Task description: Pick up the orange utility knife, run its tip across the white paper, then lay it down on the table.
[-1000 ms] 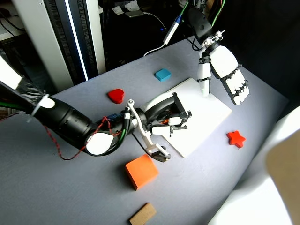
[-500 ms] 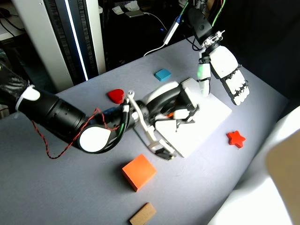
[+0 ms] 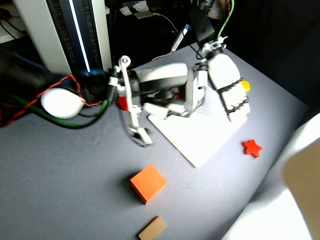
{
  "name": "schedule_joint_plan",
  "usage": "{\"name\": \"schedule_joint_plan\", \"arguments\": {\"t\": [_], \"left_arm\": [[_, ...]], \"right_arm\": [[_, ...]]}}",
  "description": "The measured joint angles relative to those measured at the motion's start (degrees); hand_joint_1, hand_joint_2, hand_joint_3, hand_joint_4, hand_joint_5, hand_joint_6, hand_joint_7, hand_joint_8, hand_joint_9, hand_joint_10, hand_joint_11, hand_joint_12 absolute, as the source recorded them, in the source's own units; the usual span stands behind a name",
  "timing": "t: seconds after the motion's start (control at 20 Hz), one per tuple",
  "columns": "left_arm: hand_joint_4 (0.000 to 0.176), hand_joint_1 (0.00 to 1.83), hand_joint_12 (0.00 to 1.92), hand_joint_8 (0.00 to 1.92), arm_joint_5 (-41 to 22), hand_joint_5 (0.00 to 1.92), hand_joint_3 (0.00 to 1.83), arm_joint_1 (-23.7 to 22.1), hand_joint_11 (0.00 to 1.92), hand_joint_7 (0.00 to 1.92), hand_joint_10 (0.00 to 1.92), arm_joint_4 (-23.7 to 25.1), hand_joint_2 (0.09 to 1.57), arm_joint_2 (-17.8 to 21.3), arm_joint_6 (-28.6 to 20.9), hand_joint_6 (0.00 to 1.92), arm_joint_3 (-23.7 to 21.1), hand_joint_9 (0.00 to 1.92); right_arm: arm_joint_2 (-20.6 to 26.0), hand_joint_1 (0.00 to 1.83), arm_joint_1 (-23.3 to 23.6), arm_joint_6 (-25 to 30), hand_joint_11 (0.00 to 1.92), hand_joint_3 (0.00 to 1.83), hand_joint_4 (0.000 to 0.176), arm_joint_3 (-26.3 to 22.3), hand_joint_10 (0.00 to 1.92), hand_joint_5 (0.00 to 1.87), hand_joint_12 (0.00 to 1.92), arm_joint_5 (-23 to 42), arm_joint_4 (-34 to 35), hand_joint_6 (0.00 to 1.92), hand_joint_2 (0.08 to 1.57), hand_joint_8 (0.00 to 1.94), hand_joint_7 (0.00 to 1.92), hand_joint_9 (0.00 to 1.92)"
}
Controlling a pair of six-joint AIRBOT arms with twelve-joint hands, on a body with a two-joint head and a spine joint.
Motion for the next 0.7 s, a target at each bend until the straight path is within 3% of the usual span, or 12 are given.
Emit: {"name": "schedule_joint_plan", "arguments": {"t": [0.15,0.45,0.7], "left_arm": [[0.0,0.0,0.0,0.0,-1.4,0.0,0.0,-0.1,0.0,0.0,0.0,0.1,1.31,-1.2,0.0,0.0,-2.2,0.0],[0.0,0.0,0.0,0.0,-2.1,0.0,0.0,-0.1,0.0,0.0,0.0,0.8,1.31,-1.7,0.0,0.0,-4.1,0.0],[0.0,0.0,0.0,0.0,-3.3,0.0,0.0,1.3,0.0,0.0,0.0,1.3,1.31,-2.1,-0.4,0.0,-4.2,0.0]], "right_arm": [[3.8,1.53,0.4,0.8,1.72,0.0,0.176,-4.1,1.92,1.36,1.92,-7.0,10.6,1.92,1.34,1.94,1.58,1.69],[7.5,1.54,0.2,0.7,1.74,0.0,0.176,-6.8,1.92,1.37,1.92,-12.5,24.9,1.92,1.33,1.94,1.57,1.68],[7.8,1.53,-4.2,0.6,1.66,0.0,0.176,-6.8,1.92,1.24,1.92,-10.4,25.7,1.92,1.34,1.94,1.44,1.58]]}}
